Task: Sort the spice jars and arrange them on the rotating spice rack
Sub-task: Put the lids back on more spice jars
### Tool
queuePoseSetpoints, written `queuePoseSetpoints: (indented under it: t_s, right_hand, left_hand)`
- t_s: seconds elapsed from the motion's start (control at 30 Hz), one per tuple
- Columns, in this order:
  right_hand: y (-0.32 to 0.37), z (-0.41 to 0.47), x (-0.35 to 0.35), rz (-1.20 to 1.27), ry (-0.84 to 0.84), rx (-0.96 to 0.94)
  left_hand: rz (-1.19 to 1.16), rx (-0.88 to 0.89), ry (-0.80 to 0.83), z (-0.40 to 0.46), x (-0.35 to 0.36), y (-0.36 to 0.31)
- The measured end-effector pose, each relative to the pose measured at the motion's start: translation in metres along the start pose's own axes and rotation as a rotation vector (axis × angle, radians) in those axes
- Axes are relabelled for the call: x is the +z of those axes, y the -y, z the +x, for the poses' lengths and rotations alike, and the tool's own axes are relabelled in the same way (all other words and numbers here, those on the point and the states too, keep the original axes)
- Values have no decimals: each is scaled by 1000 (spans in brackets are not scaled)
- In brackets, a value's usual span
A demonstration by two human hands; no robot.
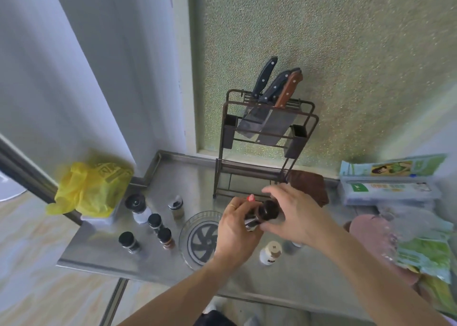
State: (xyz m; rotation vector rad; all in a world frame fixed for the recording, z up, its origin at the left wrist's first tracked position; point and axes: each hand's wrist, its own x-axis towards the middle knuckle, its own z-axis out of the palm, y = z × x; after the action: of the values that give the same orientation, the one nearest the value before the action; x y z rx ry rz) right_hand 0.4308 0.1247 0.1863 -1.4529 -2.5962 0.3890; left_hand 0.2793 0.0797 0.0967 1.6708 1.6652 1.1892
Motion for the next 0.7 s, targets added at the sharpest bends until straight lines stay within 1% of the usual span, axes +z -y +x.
queuePoseSetpoints:
  t_s: [0.07, 0.17, 0.2, 0.27, 0.33, 0.4, 0.47, 0.53, 0.63, 0.7]
  right_hand:
    - [2, 0, 2, 18, 43, -20]
    - [8, 3, -1, -97, 37, 58]
    - [9, 3, -1, -92, 42, 72]
    - [9, 3, 1, -18, 71, 37]
    - [11, 5, 3, -32, 50, 39]
    - [12, 8, 1, -118, 18, 109]
    - [11, 7, 3, -51, 43, 116]
    - [10, 7, 7, 19, 62, 53]
    - [10, 11, 6, -79, 25, 119]
    - [8, 11, 6, 1, 53, 132]
  left_hand:
    - [-21, 4, 3, -1, -1, 4]
    - [-28, 6, 9, 0, -5, 6]
    - [-16, 11, 10, 1, -5, 7]
    - [-15, 3, 17, 0, -5, 8]
    - [-22, -1, 20, 1, -6, 8]
    - [-14, 5, 26, 2, -7, 9]
    - [-17, -4, 32, 2, -7, 10]
    - [-21, -18, 33, 4, -8, 10]
    - [-13, -1, 38, 5, -7, 10]
    - [-20, 6, 38, 5, -7, 10]
